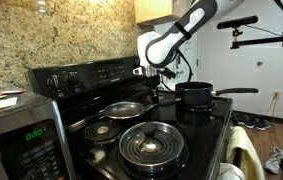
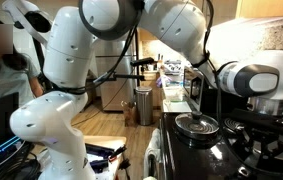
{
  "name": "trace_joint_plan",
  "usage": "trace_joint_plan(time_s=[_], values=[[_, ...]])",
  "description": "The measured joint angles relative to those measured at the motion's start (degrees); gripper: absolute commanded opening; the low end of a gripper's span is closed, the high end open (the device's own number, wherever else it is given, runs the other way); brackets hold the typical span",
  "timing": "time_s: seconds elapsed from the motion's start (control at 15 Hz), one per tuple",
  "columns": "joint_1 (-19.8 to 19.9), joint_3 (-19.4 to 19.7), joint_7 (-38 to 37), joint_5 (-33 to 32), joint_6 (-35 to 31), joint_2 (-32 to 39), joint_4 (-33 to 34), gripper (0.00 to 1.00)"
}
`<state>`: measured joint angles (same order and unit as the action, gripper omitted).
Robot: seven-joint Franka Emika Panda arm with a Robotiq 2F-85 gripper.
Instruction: Move the pan to the top right plate of the stove
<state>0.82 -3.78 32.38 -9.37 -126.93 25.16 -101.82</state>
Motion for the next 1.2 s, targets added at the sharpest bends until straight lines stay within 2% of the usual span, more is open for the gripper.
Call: trace_joint_plan(time_s=[0.27, 0.47, 0.53, 0.73, 0.8, 1.0, 1.2], values=[[0.66, 2.33, -5.14, 0.0, 2.37, -1.37, -0.14, 0.06], [0.67, 3.44, -12.43, 0.13, 3.36, -2.41, -1.02, 0.06], [0.65, 3.49, -14.84, 0.31, 3.36, -2.76, -1.53, 0.26], [0.58, 3.08, -17.27, 3.33, 3.36, -3.61, -2.85, 0.26], [0.56, 3.0, -17.45, 3.5, 3.36, -3.78, -3.02, 0.06], [0.31, 3.18, -18.8, 3.04, 3.29, -3.63, -3.2, 0.06], [-0.98, 3.4, -28.23, 3.05, 2.21, -2.86, -3.24, 0.06]])
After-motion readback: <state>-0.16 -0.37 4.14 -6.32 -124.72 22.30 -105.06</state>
